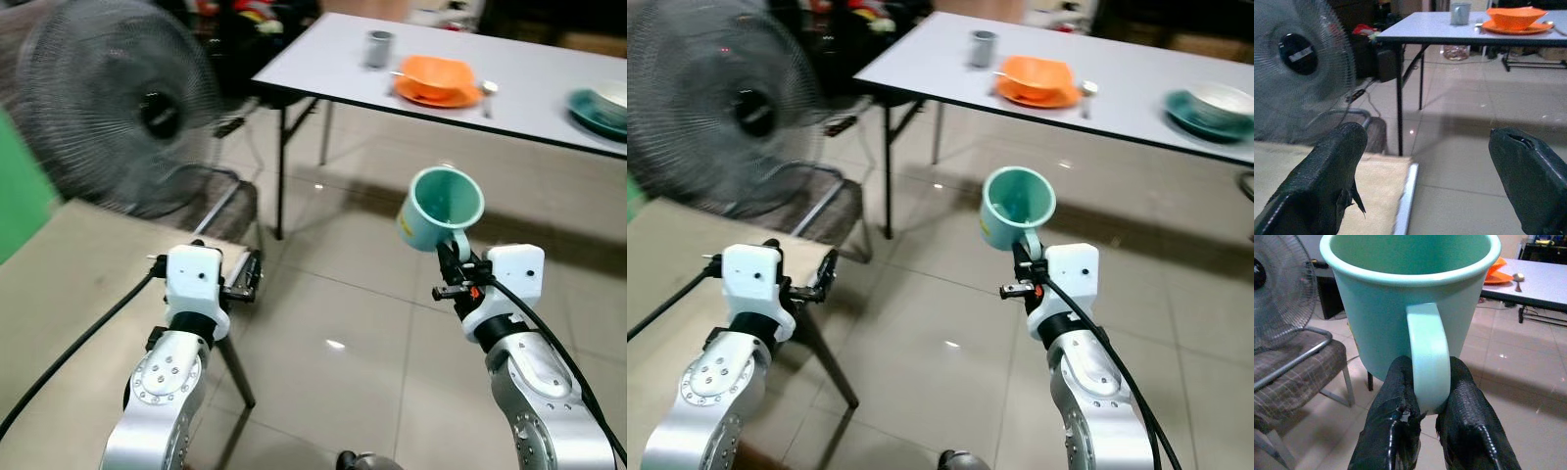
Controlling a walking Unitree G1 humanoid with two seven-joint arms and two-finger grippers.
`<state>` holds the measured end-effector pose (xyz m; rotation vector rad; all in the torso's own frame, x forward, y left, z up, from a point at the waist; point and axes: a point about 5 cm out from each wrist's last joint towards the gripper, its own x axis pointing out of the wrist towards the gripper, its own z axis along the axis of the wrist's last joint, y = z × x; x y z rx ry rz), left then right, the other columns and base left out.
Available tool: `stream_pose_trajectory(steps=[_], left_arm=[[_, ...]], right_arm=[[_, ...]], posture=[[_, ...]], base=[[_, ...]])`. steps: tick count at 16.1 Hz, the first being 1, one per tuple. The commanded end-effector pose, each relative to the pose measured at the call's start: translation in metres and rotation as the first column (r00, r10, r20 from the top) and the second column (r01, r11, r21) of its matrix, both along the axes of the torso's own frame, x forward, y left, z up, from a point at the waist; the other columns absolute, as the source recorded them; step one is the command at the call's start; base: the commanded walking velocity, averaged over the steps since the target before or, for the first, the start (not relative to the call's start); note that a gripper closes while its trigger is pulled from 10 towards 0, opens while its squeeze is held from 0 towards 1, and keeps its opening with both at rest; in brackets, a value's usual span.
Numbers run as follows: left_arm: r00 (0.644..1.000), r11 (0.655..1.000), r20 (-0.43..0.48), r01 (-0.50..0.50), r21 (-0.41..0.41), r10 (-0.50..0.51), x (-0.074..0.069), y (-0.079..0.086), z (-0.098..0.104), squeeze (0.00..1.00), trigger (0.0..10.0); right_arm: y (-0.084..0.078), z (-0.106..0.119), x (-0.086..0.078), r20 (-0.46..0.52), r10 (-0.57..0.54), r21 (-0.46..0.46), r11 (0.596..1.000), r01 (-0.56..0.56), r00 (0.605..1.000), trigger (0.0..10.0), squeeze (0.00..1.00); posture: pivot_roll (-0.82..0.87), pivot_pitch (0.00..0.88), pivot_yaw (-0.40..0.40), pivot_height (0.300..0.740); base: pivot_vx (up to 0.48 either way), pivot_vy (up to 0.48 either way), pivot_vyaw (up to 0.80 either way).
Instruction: Setting the table
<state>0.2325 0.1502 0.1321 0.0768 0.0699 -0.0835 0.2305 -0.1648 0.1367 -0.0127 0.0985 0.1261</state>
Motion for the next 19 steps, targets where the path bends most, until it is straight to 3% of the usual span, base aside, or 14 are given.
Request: stream_pose_trajectory(steps=[1,2,4,16,19], left_arm=[[0.999,1.0,0.042,-0.001,0.005,0.001,0.0021,0.0001,0.0073,0.0,10.0],[0.998,0.999,0.055,-0.003,0.05,0.001,0.0047,-0.0009,0.005,0.0,10.0],[0.998,1.0,0.07,0.001,0.027,-0.003,0.0066,-0.0041,0.0093,0.0,10.0],[0.998,0.997,0.052,0.023,0.071,-0.027,0.0067,-0.0073,0.0089,0.0,10.0],[0.998,0.999,0.06,0.004,0.053,-0.007,0.0088,-0.0059,0.0112,0.0,10.0]], right_arm=[[0.0029,0.0108,-0.0012,0.038,0.035,-0.002,0.999,-0.035,0.999,10.0,0.0],[0.0057,0.0115,-0.0023,0.041,0.072,-0.026,0.997,-0.071,0.997,10.0,0.0],[0.0051,0.009,-0.001,0.013,0.047,0.004,0.999,-0.047,0.999,10.0,0.0],[-0.002,0.006,-0.0041,-0.025,-0.004,-0.028,1.0,0.003,1.0,10.0,0.0],[-0.0012,0.0076,-0.0032,-0.012,0.011,-0.048,0.999,-0.012,1.0,10.0,0.0]], posture=[[0.0,0.0,0.023,0.74],[-0.01,0.0,0.021,0.74],[0.0,0.0,0.012,0.74],[0.0,0.0,0.032,0.74],[0.0,0.0,0.042,0.74]], base=[[0.0,0.0,-0.8],[0.0,0.0,-0.8],[0.0,0.0,-0.64],[0.0,-0.452,0.0],[0.0,-0.125,0.0]])
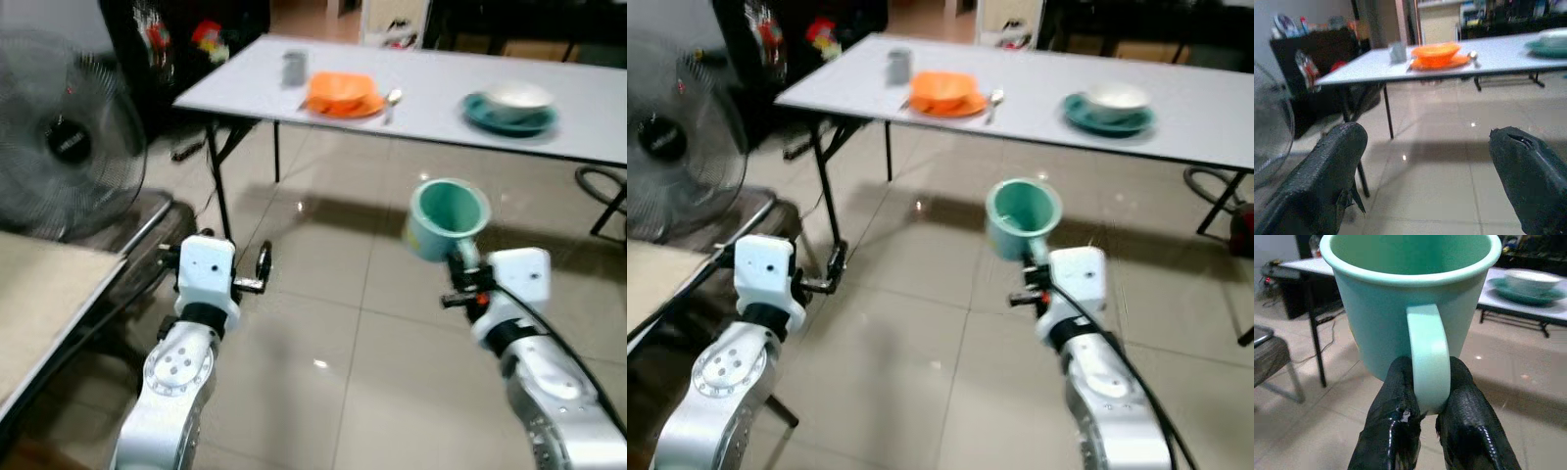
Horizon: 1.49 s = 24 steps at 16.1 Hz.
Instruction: Setting the table
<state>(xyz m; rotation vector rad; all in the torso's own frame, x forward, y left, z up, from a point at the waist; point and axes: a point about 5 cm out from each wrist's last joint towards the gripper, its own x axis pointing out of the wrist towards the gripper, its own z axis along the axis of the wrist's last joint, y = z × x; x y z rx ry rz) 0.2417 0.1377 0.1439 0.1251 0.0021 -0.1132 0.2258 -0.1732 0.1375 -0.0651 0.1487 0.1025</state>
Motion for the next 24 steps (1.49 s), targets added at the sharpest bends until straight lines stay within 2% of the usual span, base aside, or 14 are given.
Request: stream_pose_trajectory(steps=[1,2,6,8,13,19,24], left_arm=[[1.0,1.0,0.012,-0.028,0.008,0.028,0.002,0.007,0.002,0.0,10.0],[1.0,1.0,0.02,-0.017,-0.019,0.018,0.002,0.008,0.004,0.0,10.0],[0.999,0.999,0.018,0.034,-0.007,-0.034,0.002,0.002,0.001,0.0,10.0],[0.998,0.999,0.017,0.055,0.001,-0.055,0.002,0.001,0.002,0.0,10.0],[0.999,0.998,0.012,0.044,-0.043,-0.043,0.003,0.002,0.0,0.0,10.0],[1.0,1.0,0.017,0.005,-0.014,-0.005,0.002,0.011,-0.002,0.0,10.0],[1.0,1.0,0.021,0.0,-0.01,0.0,0.004,0.011,-0.002,0.0,10.0]], right_arm=[[0.005,0.005,0.002,0.025,0.01,0.022,1.0,-0.01,1.0,10.0,0.0],[0.005,0.006,0.002,0.025,-0.007,0.045,0.999,0.006,1.0,10.0,0.0],[0.01,0.007,0.004,0.052,0.013,0.039,0.999,-0.015,0.999,10.0,0.0],[0.011,0.009,0.005,0.054,-0.007,0.039,0.999,0.005,0.999,10.0,0.0],[0.007,0.009,0.004,0.061,-0.016,0.022,1.0,0.015,0.998,10.0,0.0],[0.0,0.006,0.008,0.06,-0.041,0.024,0.999,0.039,0.997,10.0,0.0],[-0.005,0.005,0.008,0.076,-0.07,-0.05,0.996,0.074,0.995,10.0,0.0]], posture=[[0.0,0.0,0.03,0.74],[0.0,0.0,0.032,0.74],[0.0,0.0,0.047,0.74],[0.0,0.0,0.047,0.74],[-0.01,0.0,0.047,0.74],[-0.01,0.0,0.031,0.74],[-0.01,0.0,0.043,0.74]], base=[[0.0,0.0,-0.54],[0.0,0.0,-0.8],[0.0,0.0,-0.8],[0.0,0.0,0.0],[0.313,0.0,0.0],[0.366,0.0,-0.6],[0.389,0.0,0.0]])
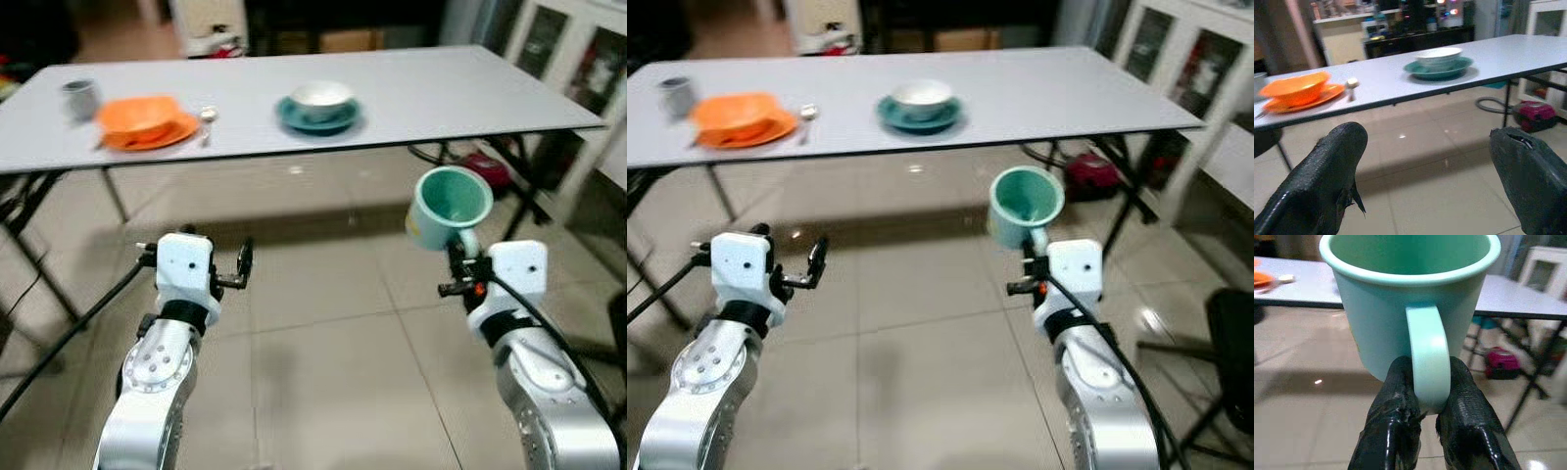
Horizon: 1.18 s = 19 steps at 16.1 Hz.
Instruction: Setting the table
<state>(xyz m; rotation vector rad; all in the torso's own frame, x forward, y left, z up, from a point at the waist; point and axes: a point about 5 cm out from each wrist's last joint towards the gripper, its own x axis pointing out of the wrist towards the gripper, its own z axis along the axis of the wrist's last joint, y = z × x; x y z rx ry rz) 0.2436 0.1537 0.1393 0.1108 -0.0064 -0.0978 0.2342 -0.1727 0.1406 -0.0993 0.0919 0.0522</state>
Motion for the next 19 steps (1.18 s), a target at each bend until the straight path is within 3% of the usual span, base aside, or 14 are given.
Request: stream_pose_trajectory(steps=[1,5,11,19], left_arm=[[1.0,1.0,0.013,0.015,0.005,-0.015,0.0019,-0.0047,0.0025,0.0,10.0],[1.0,1.0,0.017,0.014,0.003,-0.014,0.0023,-0.0045,0.0026,0.0,10.0],[0.999,1.0,0.039,-0.021,0.014,0.02,0.005,0.0016,0.0059,0.0,10.0],[0.999,1.0,0.037,-0.011,0.001,0.011,0.0044,-0.0023,0.0045,0.0,10.0]], right_arm=[[-0.0058,0.0021,-0.0004,0.014,-0.026,-0.011,1.0,0.026,1.0,10.0,0.0],[-0.004,0.0033,-0.0007,0.014,-0.017,0.021,1.0,0.017,1.0,10.0,0.0],[-0.0015,0.0037,-0.0015,0.026,-0.013,0.02,1.0,0.012,1.0,10.0,0.0],[-0.0033,0.01,0.0064,0.051,0.009,0.002,1.0,-0.01,0.999,10.0,0.0]], posture=[[-0.01,0.0,0.043,0.74],[-0.02,0.0,0.042,0.74],[-0.01,0.0,0.036,0.74],[-0.01,0.0,0.023,0.74]], base=[[0.401,0.0,0.0],[0.422,0.0,0.0],[0.446,0.0,0.0],[0.45,0.0,-0.1]])
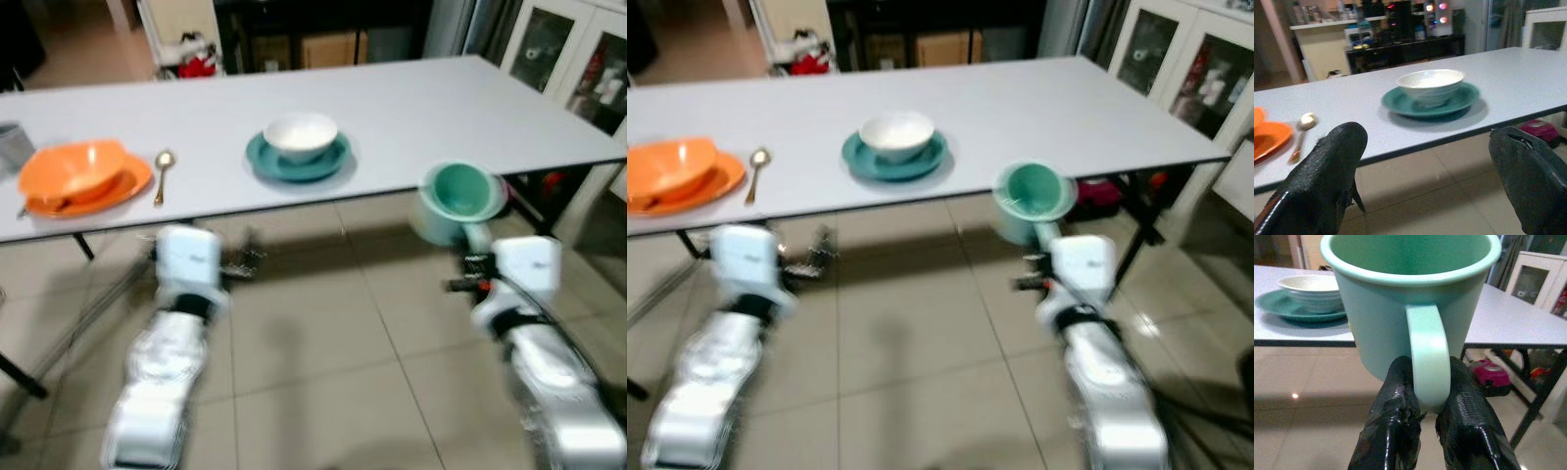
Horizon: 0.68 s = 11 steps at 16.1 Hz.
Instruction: Setting the table
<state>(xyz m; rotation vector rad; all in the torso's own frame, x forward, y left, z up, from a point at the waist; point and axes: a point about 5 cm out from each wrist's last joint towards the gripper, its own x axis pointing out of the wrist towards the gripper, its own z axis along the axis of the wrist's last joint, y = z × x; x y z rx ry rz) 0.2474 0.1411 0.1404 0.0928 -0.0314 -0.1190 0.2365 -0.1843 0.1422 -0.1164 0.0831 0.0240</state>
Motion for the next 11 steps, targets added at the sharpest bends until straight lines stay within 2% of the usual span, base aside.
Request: stream_pose_trajectory(steps=[1,3,11], left_arm=[[0.999,0.999,0.016,-0.035,0.019,0.035,0.0007,0.0104,0.0035,0.0,10.0],[0.999,0.999,0.02,-0.038,0.018,0.038,0.0019,0.0109,0.0042,0.0,10.0],[0.999,0.999,0.033,-0.041,0.022,0.04,0.0055,0.0121,0.0065,0.0,10.0]], right_arm=[[0.008,0.0089,0.0044,0.043,0.037,0.021,0.999,-0.038,0.998,10.0,0.0],[0.0069,0.0115,0.0062,0.055,0.039,0.02,0.999,-0.04,0.998,10.0,0.0],[0.0048,0.0147,0.0119,0.069,0.044,0.03,0.998,-0.047,0.997,10.0,0.0]], posture=[[-0.01,0.0,0.023,0.74],[-0.01,0.0,0.023,0.74],[-0.01,0.0,0.03,0.74]], base=[[0.45,0.0,-0.8],[0.452,0.0,-0.8],[0.45,0.0,0.0]])
